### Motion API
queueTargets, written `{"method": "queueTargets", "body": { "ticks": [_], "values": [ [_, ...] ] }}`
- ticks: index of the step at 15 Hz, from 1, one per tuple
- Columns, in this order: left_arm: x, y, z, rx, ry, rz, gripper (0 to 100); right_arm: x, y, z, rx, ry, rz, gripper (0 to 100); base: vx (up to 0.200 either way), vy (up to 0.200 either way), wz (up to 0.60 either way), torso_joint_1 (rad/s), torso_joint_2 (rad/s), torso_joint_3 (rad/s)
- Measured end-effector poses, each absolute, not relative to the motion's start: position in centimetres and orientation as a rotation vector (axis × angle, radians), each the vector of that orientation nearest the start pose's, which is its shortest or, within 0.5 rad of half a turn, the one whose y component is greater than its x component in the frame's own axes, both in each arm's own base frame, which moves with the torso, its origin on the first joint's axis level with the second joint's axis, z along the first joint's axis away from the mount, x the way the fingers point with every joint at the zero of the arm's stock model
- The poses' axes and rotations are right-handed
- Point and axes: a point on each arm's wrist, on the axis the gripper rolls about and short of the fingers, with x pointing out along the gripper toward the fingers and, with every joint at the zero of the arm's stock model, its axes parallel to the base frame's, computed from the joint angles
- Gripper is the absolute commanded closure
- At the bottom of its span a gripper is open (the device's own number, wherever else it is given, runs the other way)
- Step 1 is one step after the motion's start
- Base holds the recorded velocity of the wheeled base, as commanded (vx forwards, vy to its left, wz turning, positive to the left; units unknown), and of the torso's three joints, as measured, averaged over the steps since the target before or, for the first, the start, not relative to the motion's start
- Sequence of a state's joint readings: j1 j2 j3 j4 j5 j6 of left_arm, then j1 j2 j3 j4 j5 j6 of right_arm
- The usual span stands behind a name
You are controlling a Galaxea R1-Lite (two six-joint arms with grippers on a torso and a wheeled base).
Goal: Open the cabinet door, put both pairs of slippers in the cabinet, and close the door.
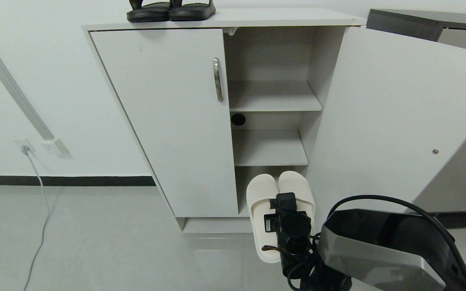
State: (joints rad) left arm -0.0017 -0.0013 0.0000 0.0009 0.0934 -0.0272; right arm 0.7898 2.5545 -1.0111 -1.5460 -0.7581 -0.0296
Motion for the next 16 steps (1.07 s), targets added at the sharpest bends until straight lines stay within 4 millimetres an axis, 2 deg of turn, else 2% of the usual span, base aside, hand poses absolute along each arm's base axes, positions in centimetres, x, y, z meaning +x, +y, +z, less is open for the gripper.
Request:
{"method": "queueTargets", "body": {
  "ticks": [11, 16],
  "values": [
    [-2.31, 0.21, 7.58, -0.027, -0.004, 0.090, 100, 31.13, 29.19, -0.69, -0.029, -0.001, 0.037, 100, 0.200, 0.000, 0.00, 0.002, 0.00, 0.001],
    [-2.30, 0.21, 7.56, -0.027, -0.003, 0.091, 100, 31.33, 29.55, -0.55, -0.027, -0.004, 0.064, 100, 0.000, 0.000, 0.00, 0.000, 0.00, 0.000]
  ]
}}
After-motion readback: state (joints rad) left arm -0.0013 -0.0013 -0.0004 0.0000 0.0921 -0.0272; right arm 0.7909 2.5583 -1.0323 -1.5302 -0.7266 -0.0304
